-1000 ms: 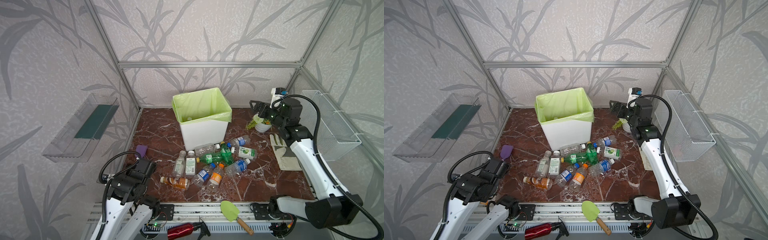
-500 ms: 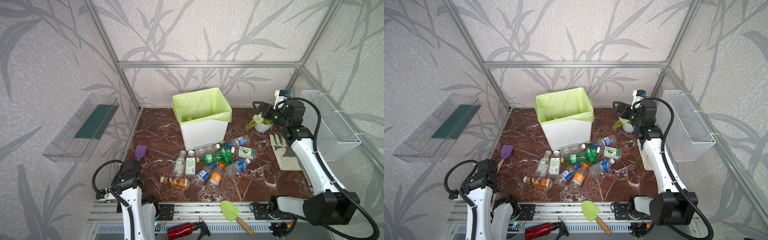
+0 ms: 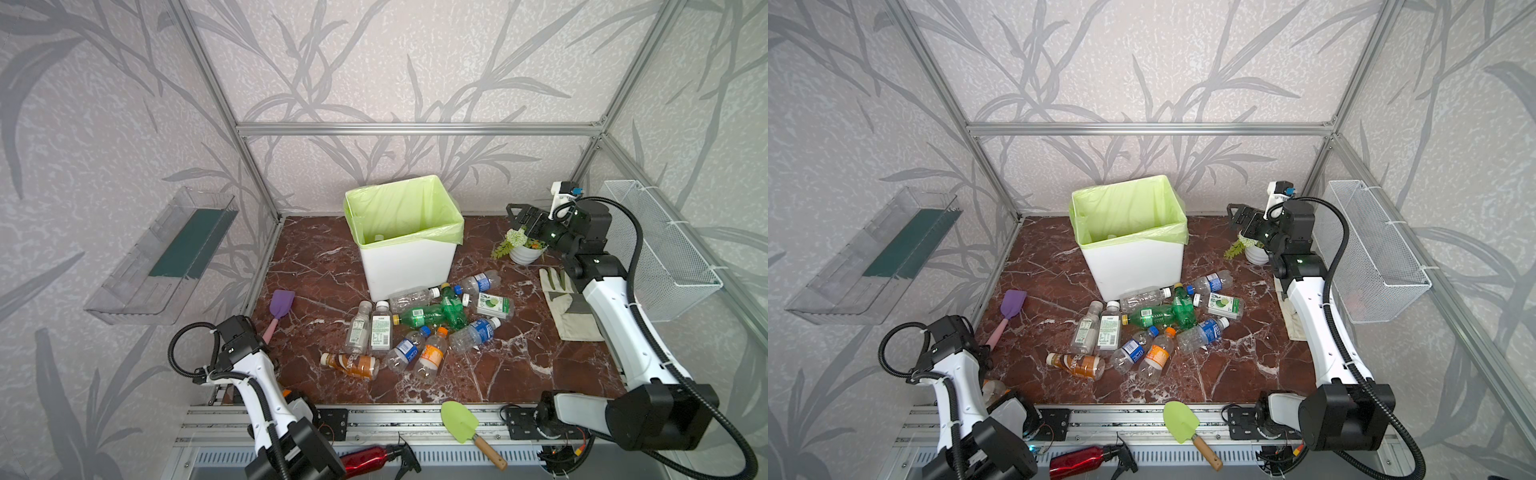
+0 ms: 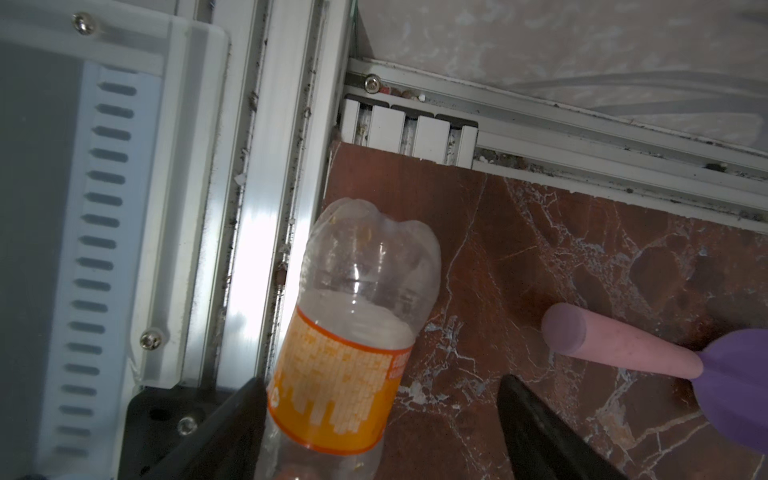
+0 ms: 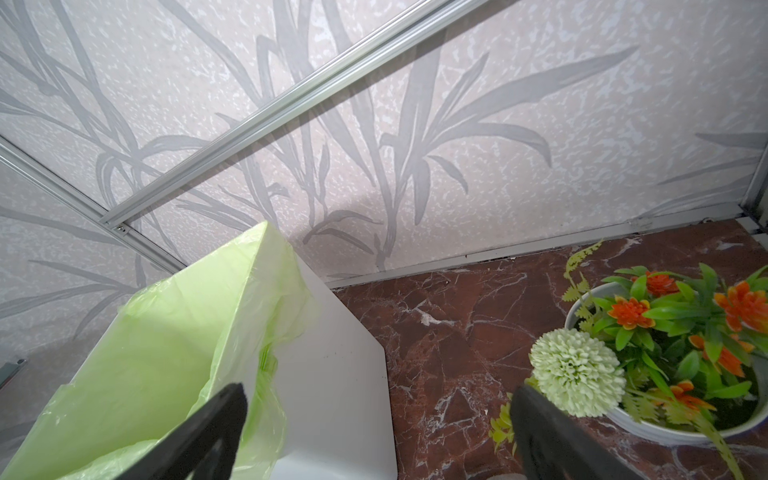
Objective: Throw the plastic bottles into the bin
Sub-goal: 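Grasp the orange-labelled bottle with the left gripper while the right gripper withdraws, then lift the orange-labelled bottle up and over the bin with the left gripper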
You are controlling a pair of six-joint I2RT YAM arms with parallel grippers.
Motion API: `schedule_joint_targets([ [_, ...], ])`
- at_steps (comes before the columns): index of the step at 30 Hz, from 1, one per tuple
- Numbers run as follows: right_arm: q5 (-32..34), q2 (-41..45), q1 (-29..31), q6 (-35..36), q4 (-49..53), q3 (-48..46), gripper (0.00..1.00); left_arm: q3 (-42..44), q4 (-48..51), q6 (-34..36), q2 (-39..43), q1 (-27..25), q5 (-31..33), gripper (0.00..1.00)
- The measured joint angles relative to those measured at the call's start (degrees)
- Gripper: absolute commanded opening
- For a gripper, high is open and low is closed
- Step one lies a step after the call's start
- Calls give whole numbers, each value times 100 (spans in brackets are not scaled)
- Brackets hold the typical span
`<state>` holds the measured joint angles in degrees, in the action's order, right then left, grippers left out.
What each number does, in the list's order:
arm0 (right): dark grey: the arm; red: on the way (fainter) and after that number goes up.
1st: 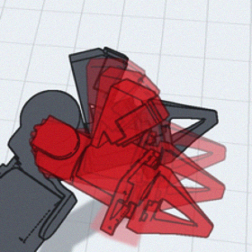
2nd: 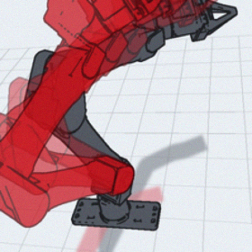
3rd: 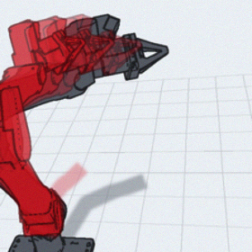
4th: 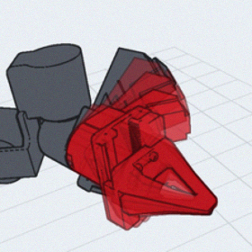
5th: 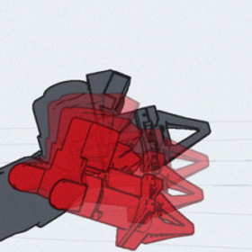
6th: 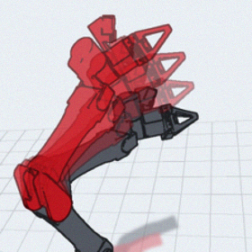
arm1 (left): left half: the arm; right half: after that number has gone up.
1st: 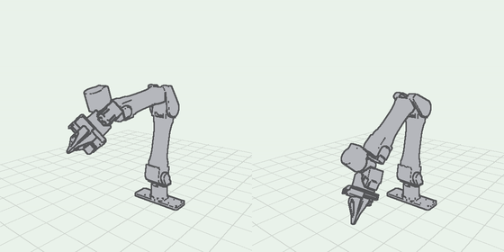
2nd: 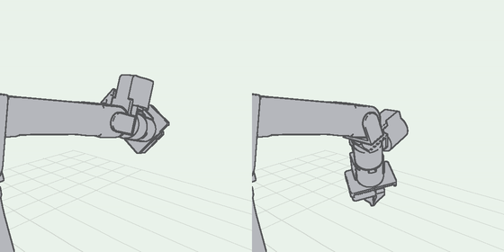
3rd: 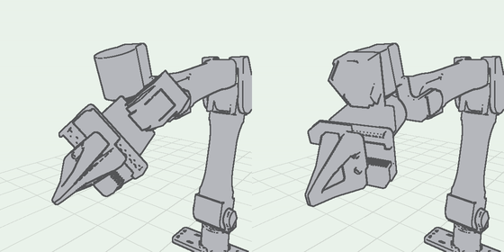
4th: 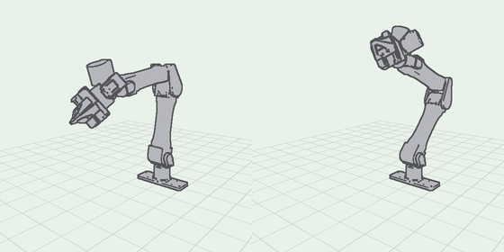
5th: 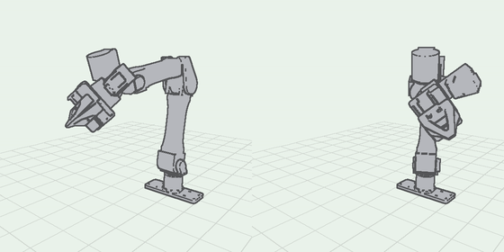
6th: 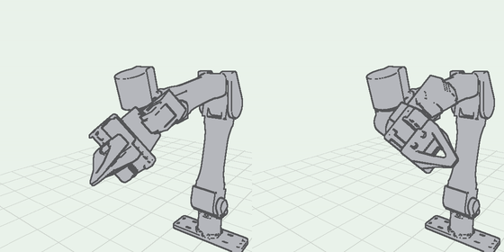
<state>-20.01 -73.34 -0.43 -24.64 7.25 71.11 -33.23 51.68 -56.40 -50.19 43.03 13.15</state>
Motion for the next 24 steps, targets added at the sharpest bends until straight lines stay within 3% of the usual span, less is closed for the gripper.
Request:
schedule_joint_targets([
  [19, 236, 219, -4, -26, 234, 0, 99, 601, -717, 243, -586, 74, -601, 87],
  [24, 284, 258, -7, -46, 254, 0, 99, 601, -1005, 348, -931, 76, -691, 68],
])
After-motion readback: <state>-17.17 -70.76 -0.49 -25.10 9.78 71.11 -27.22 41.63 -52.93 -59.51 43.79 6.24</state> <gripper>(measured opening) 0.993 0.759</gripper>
